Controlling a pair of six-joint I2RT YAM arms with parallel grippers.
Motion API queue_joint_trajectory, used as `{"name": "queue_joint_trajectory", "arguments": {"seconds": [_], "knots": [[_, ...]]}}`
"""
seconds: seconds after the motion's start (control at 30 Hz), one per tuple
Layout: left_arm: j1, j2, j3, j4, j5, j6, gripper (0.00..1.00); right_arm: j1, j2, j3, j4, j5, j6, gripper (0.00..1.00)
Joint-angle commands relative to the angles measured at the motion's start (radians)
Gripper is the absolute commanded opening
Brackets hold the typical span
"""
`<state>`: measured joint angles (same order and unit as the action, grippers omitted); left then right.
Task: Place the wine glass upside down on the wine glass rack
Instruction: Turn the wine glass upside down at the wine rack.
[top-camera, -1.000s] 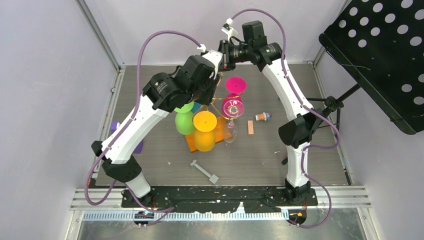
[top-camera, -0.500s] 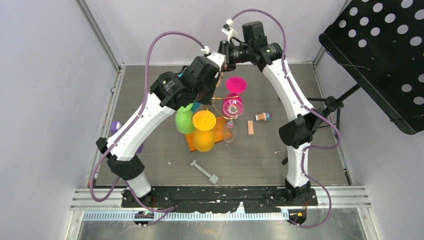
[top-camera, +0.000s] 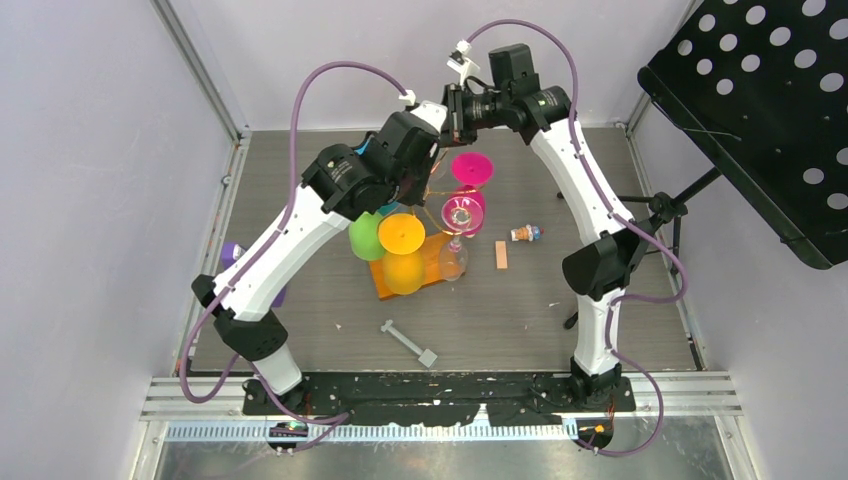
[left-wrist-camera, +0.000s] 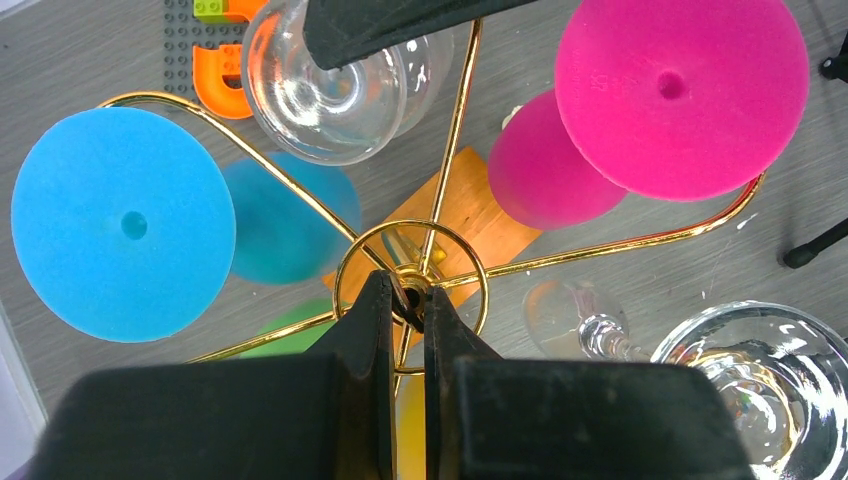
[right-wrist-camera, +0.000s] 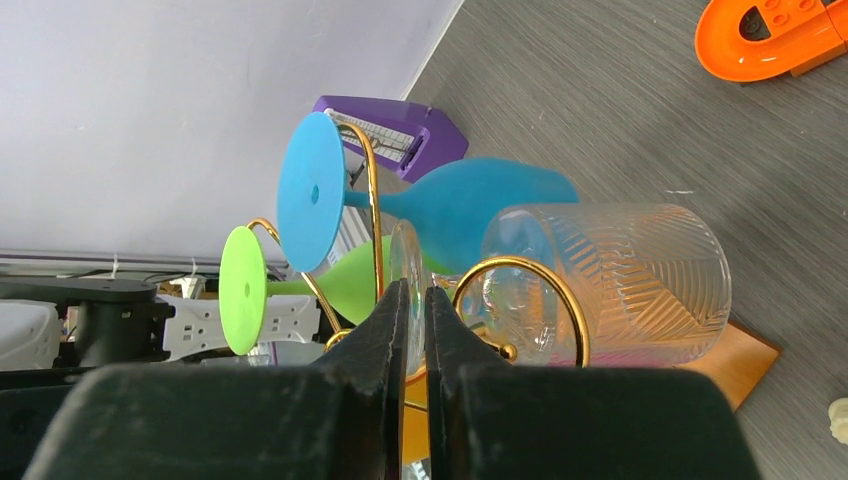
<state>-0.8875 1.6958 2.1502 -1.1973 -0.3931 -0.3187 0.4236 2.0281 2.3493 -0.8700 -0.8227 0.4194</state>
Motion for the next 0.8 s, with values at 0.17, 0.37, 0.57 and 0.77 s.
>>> {"name": "queue_joint_trajectory", "arguments": {"seconds": [0.17,0.37,0.57,0.77], "knots": [[0.004,-0.024,-0.022,0.008,0.013,0.017,0.0,-0.002,-0.108,-0.014,0.003,-0.017,-0.047,0.06],[0.004,-0.032,-0.026,0.01,0.017,0.018,0.0,-0.002,-0.13,-0.017,-0.022,0.025,-0.073,0.06],[0.004,-0.042,-0.039,0.018,0.023,0.015,0.0,-0.012,-0.144,-0.004,-0.021,0.089,-0.061,0.06],[0.004,-0.068,-0.073,0.052,0.032,0.02,0.0,-0.036,-0.147,-0.013,0.044,0.115,0.024,0.06]]}}
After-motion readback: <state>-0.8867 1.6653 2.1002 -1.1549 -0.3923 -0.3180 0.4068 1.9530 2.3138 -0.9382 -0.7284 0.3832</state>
